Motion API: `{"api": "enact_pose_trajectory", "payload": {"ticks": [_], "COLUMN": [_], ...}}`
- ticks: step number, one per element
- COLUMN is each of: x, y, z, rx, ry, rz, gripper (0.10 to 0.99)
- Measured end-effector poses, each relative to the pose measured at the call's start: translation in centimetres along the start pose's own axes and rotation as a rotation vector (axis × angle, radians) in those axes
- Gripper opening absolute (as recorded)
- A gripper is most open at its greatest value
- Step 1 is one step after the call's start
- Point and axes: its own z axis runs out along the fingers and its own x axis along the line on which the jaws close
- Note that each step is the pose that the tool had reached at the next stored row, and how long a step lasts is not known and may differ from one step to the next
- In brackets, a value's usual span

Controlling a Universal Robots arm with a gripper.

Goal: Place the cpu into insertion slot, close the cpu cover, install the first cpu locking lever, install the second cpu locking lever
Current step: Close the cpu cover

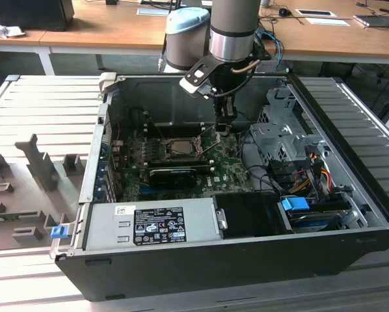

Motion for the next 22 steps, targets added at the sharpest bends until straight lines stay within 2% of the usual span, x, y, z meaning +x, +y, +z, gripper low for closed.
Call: {"api": "enact_pose_trajectory", "payload": {"ticks": [6, 8, 9, 12, 14, 16, 22], "x": [0.01, 0.09, 0.16, 0.35, 0.42, 0.43, 0.47], "y": [0.46, 0.8, 1.22, 1.58, 1.6, 1.56, 0.71], "z": [0.12, 0.35, 0.49, 0.72, 1.31, 1.55, 1.75], "rx": [0.0, 0.0, 0.0, 0.0, 0.0, 0.0, 0.0], "ry": [0.0005, 0.0005, 0.0005, 0.0007, 0.0007, 0.0006, 0.0005], "rz": [-0.011, -0.011, -0.012, -0.011, -0.011, -0.012, -0.011], "gripper": [0.106, 0.106, 0.106, 0.106, 0.106, 0.106, 0.106]}}
